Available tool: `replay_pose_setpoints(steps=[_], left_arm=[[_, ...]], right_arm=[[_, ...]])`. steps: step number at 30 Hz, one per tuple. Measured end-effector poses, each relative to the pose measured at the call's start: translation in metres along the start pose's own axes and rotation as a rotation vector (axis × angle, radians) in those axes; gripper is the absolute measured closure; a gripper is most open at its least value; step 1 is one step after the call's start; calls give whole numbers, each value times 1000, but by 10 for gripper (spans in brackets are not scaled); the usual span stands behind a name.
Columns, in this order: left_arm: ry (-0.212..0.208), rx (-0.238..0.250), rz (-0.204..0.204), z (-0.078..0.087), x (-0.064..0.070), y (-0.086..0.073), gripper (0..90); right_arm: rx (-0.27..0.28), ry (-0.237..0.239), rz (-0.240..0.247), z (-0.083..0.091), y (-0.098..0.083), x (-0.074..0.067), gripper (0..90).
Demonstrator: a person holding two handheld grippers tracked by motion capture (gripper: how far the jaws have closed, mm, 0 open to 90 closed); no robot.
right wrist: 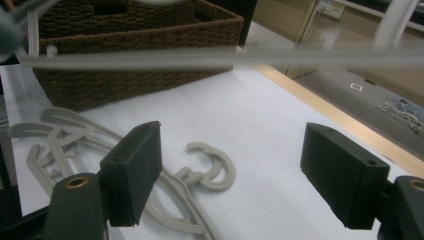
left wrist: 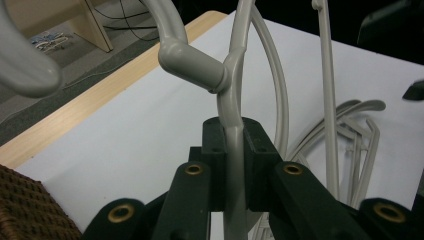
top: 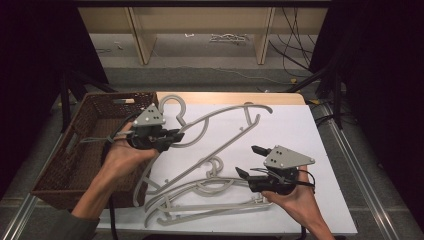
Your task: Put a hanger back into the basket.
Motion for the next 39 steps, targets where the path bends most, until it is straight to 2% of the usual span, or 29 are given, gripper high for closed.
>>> replay_pose_setpoints(steps=[3,5,9,10,11,13,15,17,18,19,20,21,22,23,25,28,29,30,32,33,34,39], left_arm=[[20,6,7,12,-8,8,821],[48,4,-1,27,-21,13,821],[99,34,31,41,-40,14,821],[118,37,59,45,-46,11,821],[136,30,54,47,-51,9,821],[152,32,74,49,-62,5,821],[172,45,111,49,-71,0,821],[192,40,120,51,-82,-5,821],[203,48,101,51,-90,-8,821],[216,24,122,53,-94,-12,821],[242,42,136,54,-100,-15,821],[253,36,131,56,-106,-19,821],[256,40,147,57,-111,-22,821],[286,44,171,60,-122,-29,821],[300,43,175,62,-126,-32,821],[340,36,201,68,-142,-44,821],[370,28,209,73,-150,-51,821],[370,28,209,73,-150,-51,821],[391,37,227,77,-161,-61,821],[391,37,227,77,-161,-61,821],[417,24,219,79,-168,-68,821],[449,-17,201,82,-179,-83,821]], right_arm=[[-11,7,-11,-2,-7,-1,240],[-23,10,-25,-5,-14,-1,241],[-30,10,-34,-6,-19,0,240],[-26,9,-40,-7,-20,-1,240],[-32,13,-39,-7,-22,0,240],[-46,1,-60,-10,-27,1,237],[-45,-4,-64,-11,-29,2,235],[-49,0,-68,-12,-31,3,235],[-54,4,-70,-12,-32,2,235],[-54,4,-70,-12,-32,2,235],[-54,2,-69,-12,-32,3,234],[-47,0,-72,-12,-32,3,233],[-47,-2,-72,-12,-33,3,234],[-52,-1,-73,-12,-33,3,233],[-55,-2,-76,-12,-34,3,233],[-46,-6,-78,-13,-35,3,233],[-54,-4,-75,-13,-36,4,233],[-54,-4,-75,-13,-36,4,233],[-53,-1,-85,-13,-37,4,230],[-53,-1,-85,-13,-37,4,230],[-49,-12,-84,-15,-39,5,224],[-64,0,-92,-15,-40,4,219]])
Point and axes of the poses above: each handheld gripper's, and its own axes: z roughly backward along the jaws, y roughly out of its top, x roughly to its right, the point moved 4 cm from there along -z, roughly forward along the jaws, and after that the axes turned 4 degrees about z, right-handed, at the moved point
